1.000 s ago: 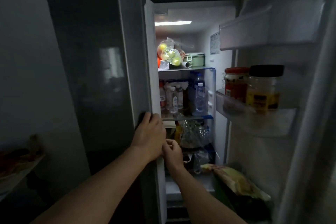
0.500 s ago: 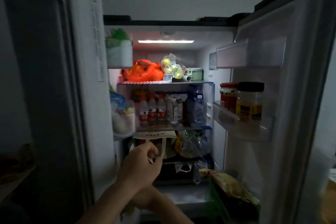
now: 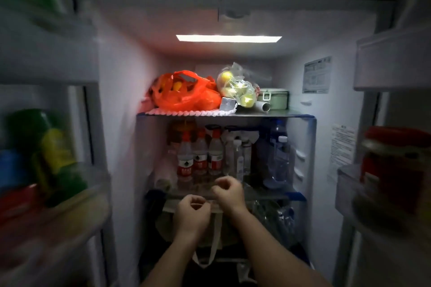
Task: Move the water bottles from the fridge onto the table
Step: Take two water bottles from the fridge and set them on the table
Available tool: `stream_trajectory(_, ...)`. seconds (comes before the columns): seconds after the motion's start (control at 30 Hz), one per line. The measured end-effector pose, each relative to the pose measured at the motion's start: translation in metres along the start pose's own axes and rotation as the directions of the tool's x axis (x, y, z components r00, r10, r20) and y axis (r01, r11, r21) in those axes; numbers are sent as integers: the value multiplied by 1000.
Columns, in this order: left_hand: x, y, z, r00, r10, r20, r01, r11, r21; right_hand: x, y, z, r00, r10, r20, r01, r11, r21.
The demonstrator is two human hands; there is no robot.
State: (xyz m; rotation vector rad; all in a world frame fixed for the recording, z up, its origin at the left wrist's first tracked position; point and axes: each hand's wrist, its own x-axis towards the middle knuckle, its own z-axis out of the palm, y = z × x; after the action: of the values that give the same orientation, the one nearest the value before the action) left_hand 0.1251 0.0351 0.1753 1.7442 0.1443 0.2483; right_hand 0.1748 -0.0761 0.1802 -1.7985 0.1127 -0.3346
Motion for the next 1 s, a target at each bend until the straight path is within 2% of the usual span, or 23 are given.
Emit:
stream_trajectory(0.07,26,3,16,1000,3,14,-3,1000,-22,49,2,-9,982,11,-188,2,998,65)
stream_trajectory(0.13,47,2,25,1000,3,15,-3,1000,-28,96,-3,-18,930,93,-355,-59,993,106)
stream_trajectory(0.23,73,-4,33,999,-28,30,29,999,-31,146,4,-26,908,122,-400,-176,979,-100)
stream_trajectory(0.37,108,-4,39,999,29,17,-29,999,-23,179,17,-25,966,119,-229,-128,991,-27)
stream_trajectory(0.5,138,2,61,998,34,61,-34,999,-7,180,32,-15,972,60,-227,-83,992,-95)
stream_trajectory(0.6,151,-3,84,986,74,152,-76,997,6,174,29,-16,984,33,-174,-45,997,-66)
stream_trajectory(0.63,153,-5,89,983,60,171,-59,998,-11,171,29,-17,993,24,-119,-34,996,-78)
stream_trajectory(0.7,156,-5,91,973,83,213,-87,996,8,166,24,-21,996,36,84,-32,998,-53)
stream_trajectory(0.73,160,-5,90,965,139,224,-145,989,10,165,22,-25,975,59,213,-61,998,3)
stream_trajectory(0.77,164,-5,90,966,136,218,-146,989,32,164,21,-30,950,82,302,-113,990,88)
stream_trajectory(0.8,168,-6,91,963,173,207,-182,983,23,165,23,-33,948,102,301,-160,971,175)
stream_trajectory(0.83,170,-5,91,966,183,185,-181,983,-28,168,25,-35,970,118,213,-175,946,273)
stream_trajectory(0.87,172,-9,93,977,150,152,-138,987,-86,174,31,-36,990,128,67,-143,934,326)
stream_trajectory(0.93,173,-14,92,994,71,87,-60,991,-124,185,44,-36,967,98,-237,-43,973,228)
stream_trajectory(0.97,174,-17,90,996,70,48,-63,989,-137,189,48,-33,950,62,-307,-20,990,140)
stream_trajectory(1.0,176,-21,88,997,76,20,-71,984,-161,193,50,-29,947,33,-319,-12,998,66)
